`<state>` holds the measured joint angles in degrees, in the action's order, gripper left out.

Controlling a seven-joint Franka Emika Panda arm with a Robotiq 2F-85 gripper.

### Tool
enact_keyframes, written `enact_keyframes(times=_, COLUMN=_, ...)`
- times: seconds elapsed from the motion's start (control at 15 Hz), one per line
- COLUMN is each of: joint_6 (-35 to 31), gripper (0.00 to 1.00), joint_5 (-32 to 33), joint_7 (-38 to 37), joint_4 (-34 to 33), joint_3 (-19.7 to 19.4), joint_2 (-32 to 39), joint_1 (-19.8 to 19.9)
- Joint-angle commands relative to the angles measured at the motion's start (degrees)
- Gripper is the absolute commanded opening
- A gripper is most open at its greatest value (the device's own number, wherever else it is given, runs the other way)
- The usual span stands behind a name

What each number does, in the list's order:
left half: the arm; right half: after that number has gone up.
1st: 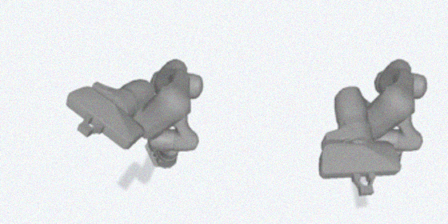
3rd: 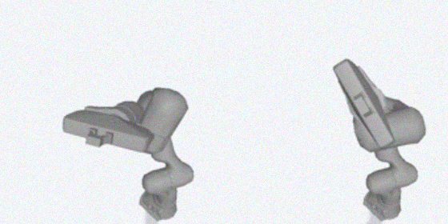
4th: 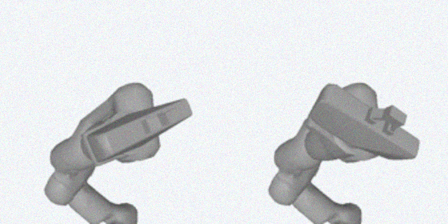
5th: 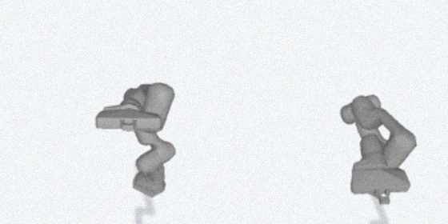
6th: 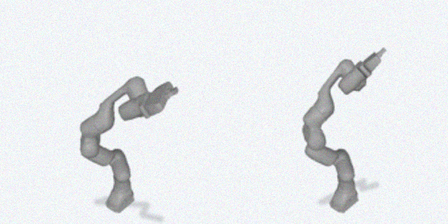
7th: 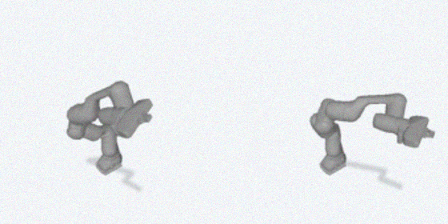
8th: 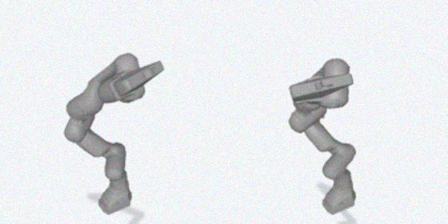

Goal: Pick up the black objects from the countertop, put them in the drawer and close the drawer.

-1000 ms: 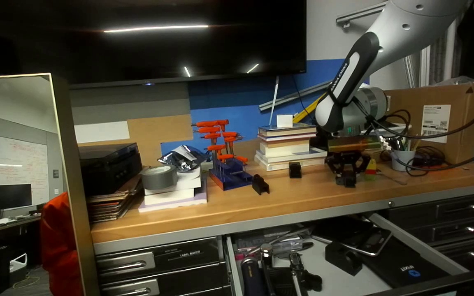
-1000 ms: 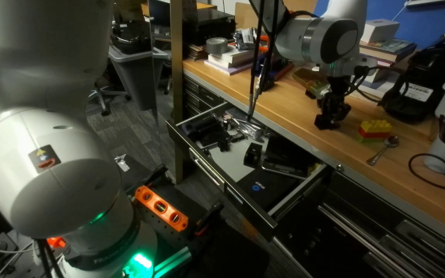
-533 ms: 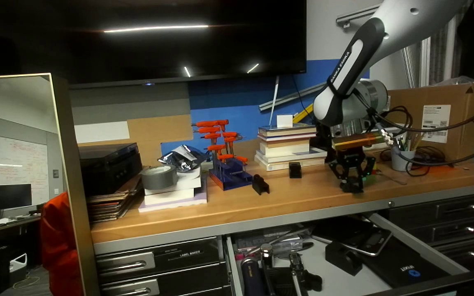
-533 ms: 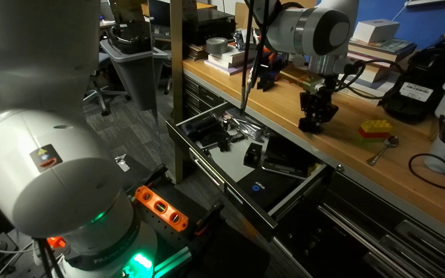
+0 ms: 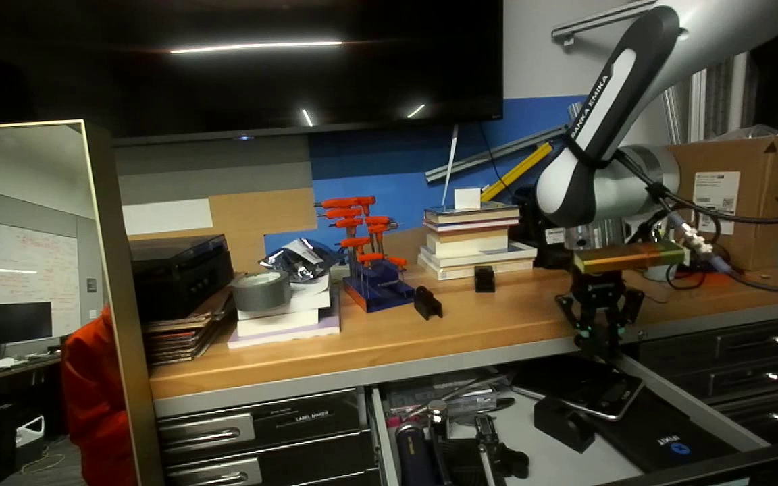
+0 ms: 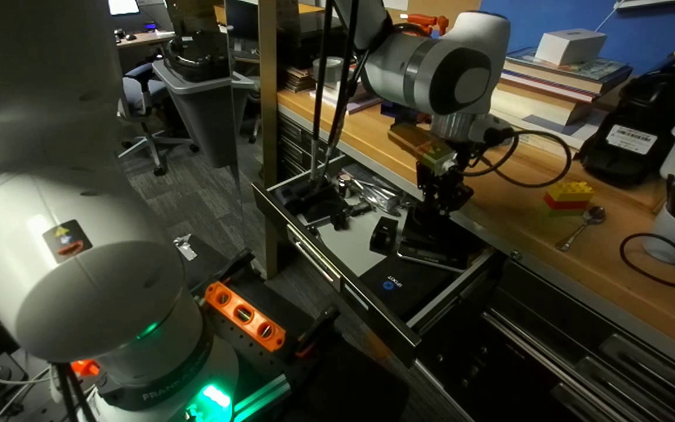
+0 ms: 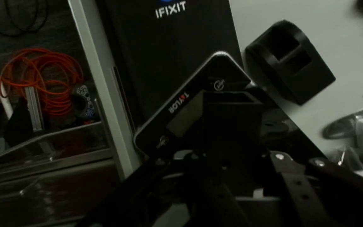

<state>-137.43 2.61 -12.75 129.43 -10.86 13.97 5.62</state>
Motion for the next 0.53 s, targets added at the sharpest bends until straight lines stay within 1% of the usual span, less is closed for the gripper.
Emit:
enact_keyframes(times=0.0, joint_6=-6.9, gripper=0.24, joint_5=-2.5, joint_7=-3.6, joint_4=7.4, joint_3=0.7, joint_2=-0.8, joint_1=0.0)
enact_keyframes(times=0.2, joint_6=-11.9, gripper=0.24, joint_5=-4.7, joint_7=-11.8, joint_4=10.3, joint_3=0.0, joint_2=0.8, joint_1=-1.1)
enact_keyframes(times=0.47, joint_6=-16.4, gripper=0.24, joint_5=-4.5, joint_7=-25.9, joint_4=12.0, joint_3=-1.6, joint_2=2.9, joint_1=-4.7)
